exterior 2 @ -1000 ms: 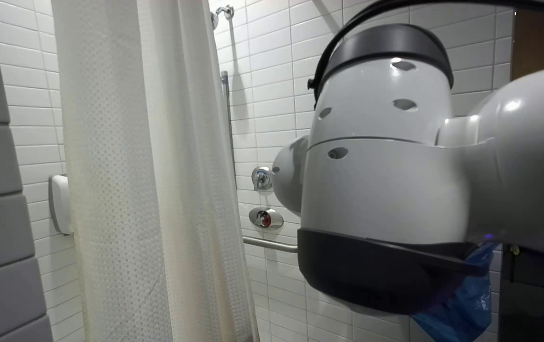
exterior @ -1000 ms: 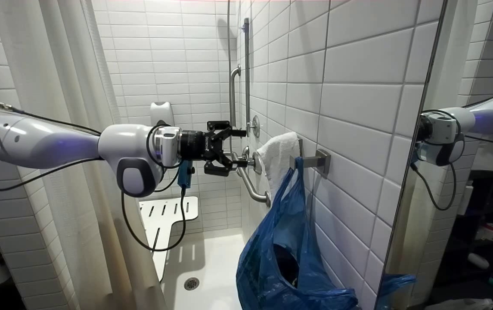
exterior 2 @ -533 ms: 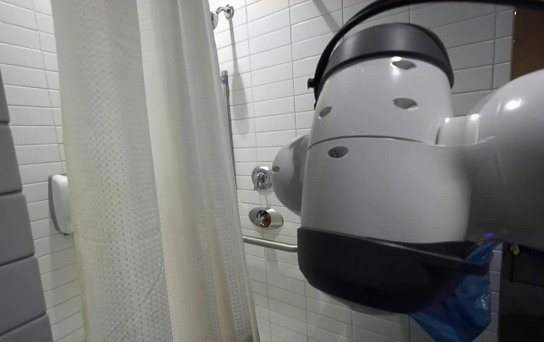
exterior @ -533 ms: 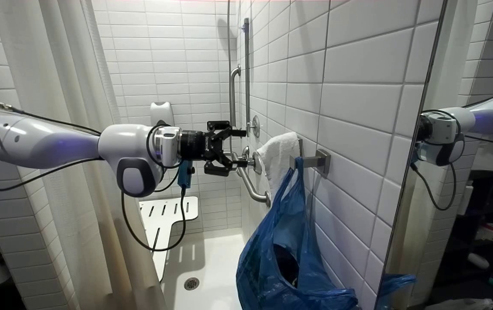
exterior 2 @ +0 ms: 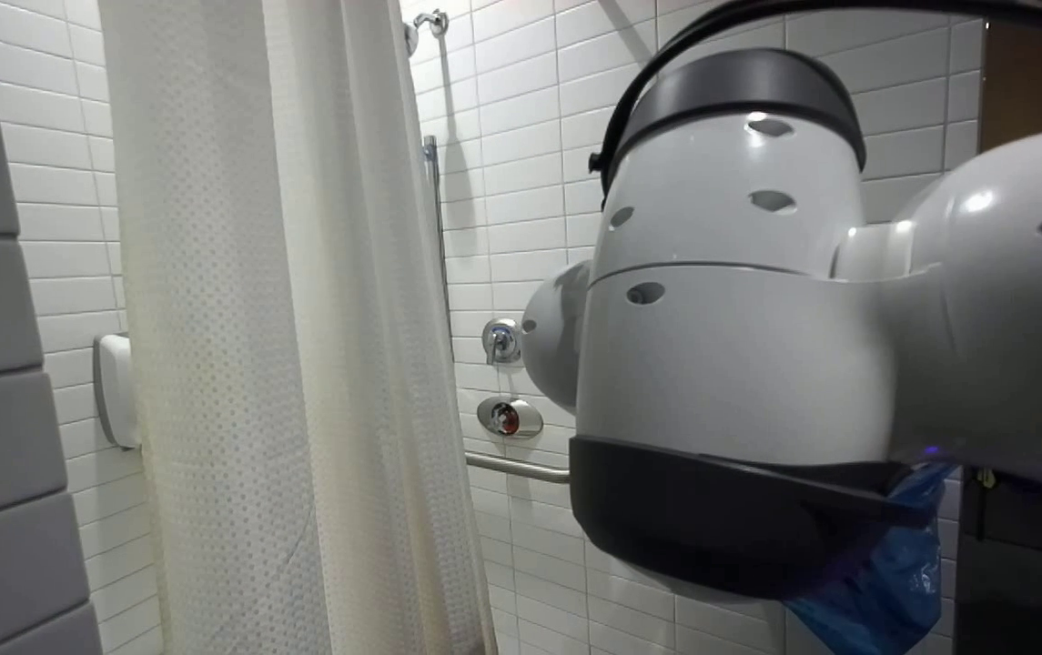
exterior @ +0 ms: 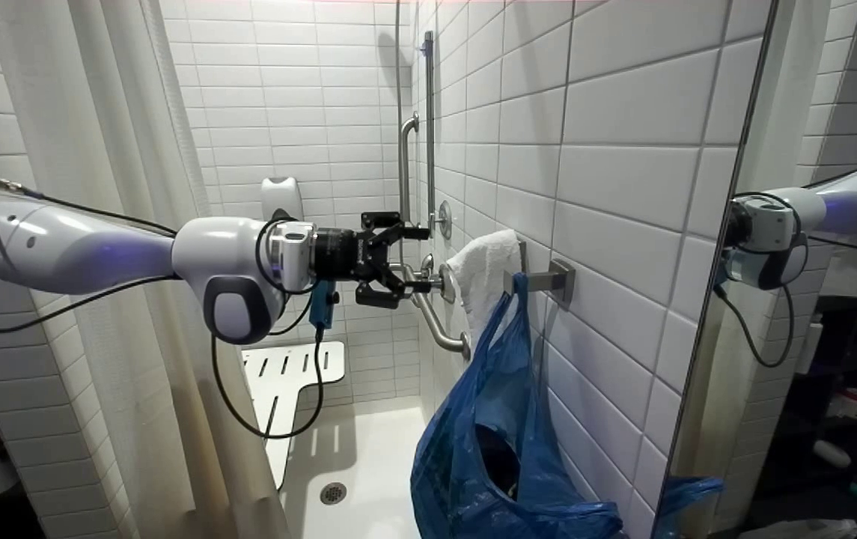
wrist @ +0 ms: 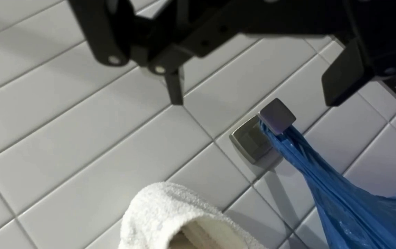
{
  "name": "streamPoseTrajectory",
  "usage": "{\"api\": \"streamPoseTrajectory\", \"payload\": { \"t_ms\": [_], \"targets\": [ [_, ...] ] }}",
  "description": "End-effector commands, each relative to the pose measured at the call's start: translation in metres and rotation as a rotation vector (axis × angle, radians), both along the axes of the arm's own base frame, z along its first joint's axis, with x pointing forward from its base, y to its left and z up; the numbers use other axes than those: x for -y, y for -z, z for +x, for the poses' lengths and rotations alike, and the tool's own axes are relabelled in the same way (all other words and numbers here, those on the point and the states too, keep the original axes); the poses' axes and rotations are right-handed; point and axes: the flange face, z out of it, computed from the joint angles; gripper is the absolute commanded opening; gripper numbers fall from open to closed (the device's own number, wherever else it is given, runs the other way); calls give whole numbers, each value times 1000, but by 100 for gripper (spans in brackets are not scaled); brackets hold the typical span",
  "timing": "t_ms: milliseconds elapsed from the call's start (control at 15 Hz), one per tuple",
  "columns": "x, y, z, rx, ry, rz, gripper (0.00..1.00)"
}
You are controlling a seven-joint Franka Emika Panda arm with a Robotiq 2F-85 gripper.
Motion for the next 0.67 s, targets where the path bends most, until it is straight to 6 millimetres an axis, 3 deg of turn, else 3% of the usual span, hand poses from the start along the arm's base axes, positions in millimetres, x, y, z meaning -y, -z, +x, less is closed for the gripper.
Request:
{"api": "streamPoseTrajectory", "payload": {
  "t_ms": [0,333,600],
  "targets": [
    [9,-5,1,6,14,-4,100],
    [17,-6,0,9,30,-14,100],
    [10,-6,10,-9,1,-22,100]
  ]
}}
